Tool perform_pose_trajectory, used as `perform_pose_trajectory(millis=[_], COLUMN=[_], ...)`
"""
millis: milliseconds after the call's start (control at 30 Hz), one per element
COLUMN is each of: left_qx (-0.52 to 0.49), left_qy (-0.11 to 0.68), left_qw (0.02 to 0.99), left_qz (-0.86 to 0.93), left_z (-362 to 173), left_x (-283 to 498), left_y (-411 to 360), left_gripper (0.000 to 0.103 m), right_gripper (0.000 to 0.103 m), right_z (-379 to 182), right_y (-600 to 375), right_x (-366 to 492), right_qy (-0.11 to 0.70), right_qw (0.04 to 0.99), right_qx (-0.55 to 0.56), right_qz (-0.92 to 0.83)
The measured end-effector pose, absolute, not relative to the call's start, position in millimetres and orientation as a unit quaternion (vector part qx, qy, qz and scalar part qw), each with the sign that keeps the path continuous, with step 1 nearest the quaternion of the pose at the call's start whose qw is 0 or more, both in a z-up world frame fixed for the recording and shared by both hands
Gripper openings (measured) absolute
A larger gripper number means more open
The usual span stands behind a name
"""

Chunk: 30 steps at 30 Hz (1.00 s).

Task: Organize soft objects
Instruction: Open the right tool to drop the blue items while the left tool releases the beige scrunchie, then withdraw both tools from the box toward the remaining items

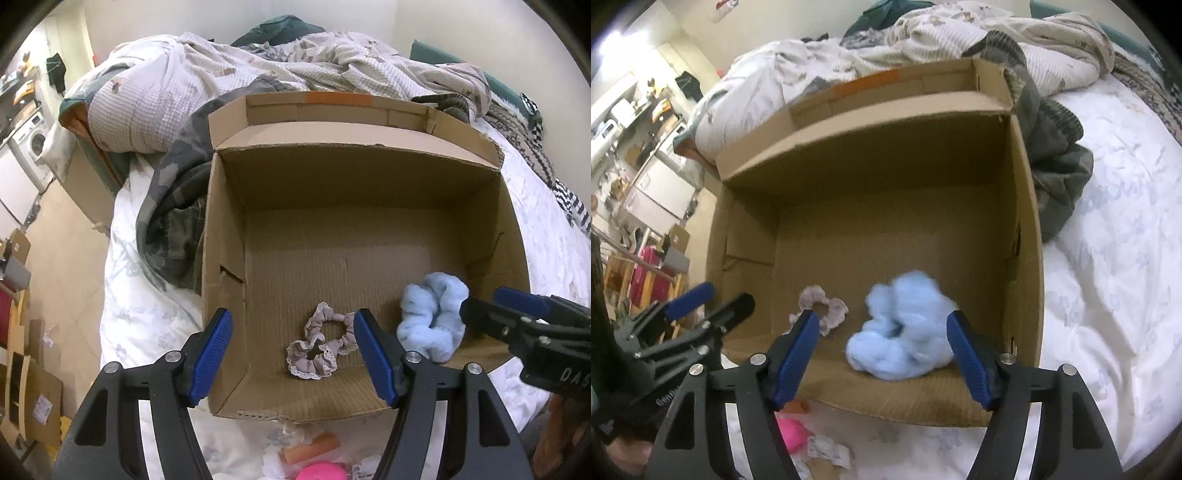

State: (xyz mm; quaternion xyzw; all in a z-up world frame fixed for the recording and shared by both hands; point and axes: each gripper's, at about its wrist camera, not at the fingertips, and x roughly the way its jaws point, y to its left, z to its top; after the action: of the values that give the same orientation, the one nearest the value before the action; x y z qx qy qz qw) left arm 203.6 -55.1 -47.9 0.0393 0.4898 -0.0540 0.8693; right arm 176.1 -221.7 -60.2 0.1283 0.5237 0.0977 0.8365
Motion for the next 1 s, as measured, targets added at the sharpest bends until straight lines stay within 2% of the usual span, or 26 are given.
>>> perform_pose_trajectory(millis=[1000], left_qx=[0.01], left_qy=[0.473], left_qw=[0.881], left_qz=[-0.003], left_z=[-9.5], left_x=[138.3], left_y=[-1.3], left_gripper=[0.065], right_gripper=[0.076], right_z=[-34.6], right_y=[-216.1], right_x=[134.0], right_qy=[0.502], right_qw=[0.845], right_qx=[0.137], right_qz=[0.122])
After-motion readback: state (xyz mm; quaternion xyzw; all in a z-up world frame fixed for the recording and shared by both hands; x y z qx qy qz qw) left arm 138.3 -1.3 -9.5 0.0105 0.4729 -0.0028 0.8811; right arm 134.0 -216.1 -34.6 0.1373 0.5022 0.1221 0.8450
